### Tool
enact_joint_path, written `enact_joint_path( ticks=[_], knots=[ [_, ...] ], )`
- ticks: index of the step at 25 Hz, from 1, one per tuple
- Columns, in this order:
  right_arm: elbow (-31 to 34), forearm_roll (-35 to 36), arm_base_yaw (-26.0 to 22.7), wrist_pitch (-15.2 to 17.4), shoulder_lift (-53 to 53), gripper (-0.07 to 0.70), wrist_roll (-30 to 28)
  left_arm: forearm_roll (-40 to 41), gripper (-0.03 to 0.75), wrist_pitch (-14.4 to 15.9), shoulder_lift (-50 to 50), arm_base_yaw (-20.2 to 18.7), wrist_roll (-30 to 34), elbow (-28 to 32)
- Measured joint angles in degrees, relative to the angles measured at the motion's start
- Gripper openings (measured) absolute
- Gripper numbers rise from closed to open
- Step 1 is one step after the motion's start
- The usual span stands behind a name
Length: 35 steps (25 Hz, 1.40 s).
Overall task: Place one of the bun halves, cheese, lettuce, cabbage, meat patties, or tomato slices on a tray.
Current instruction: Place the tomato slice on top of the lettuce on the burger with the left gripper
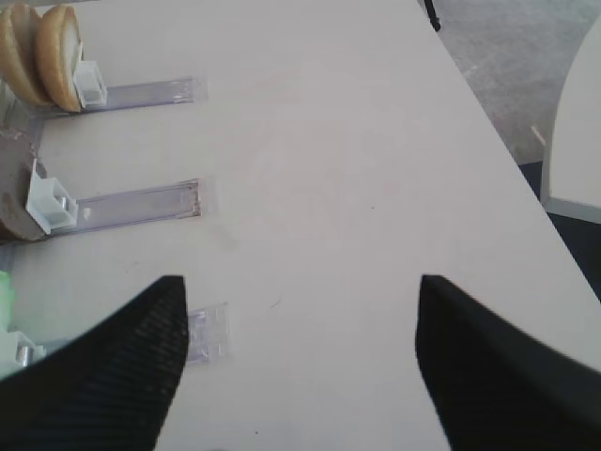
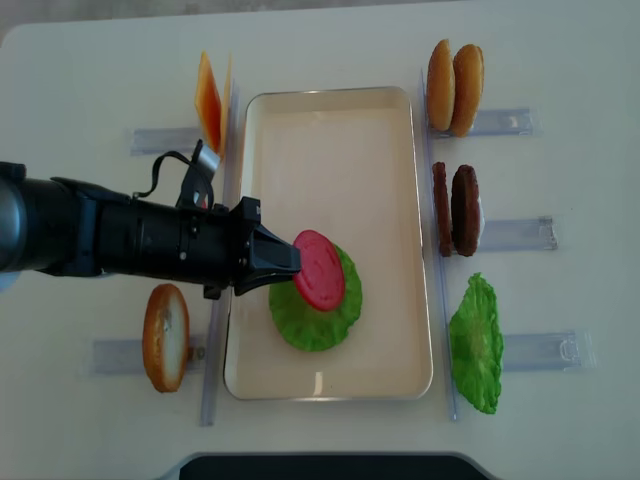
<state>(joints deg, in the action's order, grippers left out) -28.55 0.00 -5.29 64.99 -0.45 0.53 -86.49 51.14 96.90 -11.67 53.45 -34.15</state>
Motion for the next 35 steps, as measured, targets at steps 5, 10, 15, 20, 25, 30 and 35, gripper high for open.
enact_joint_path(
  ticks=[5,10,15,20,25,30,35],
  knots=[
    [0.0,0.0,0.0,0.0,0.0,0.514,0.0,0.6,0.060,0.3,0.0,0.0,0.0,0.0],
    [0.0,0.0,0.0,0.0,0.0,0.514,0.0,0.7,0.060,-0.4,0.0,0.0,0.0,0.0],
    [0.0,0.0,0.0,0.0,0.0,0.514,0.0,0.7,0.060,-0.7,0.0,0.0,0.0,0.0],
    [0.0,0.0,0.0,0.0,0.0,0.514,0.0,0.7,0.060,-0.7,0.0,0.0,0.0,0.0],
    [0.0,0.0,0.0,0.0,0.0,0.514,0.0,0.7,0.060,-0.8,0.0,0.0,0.0,0.0],
    [0.0,0.0,0.0,0.0,0.0,0.514,0.0,0.7,0.058,-0.8,0.0,0.0,0.0,0.0],
    [0.0,0.0,0.0,0.0,0.0,0.514,0.0,0.7,0.108,-0.8,0.0,0.0,0.0,0.0]
  ],
)
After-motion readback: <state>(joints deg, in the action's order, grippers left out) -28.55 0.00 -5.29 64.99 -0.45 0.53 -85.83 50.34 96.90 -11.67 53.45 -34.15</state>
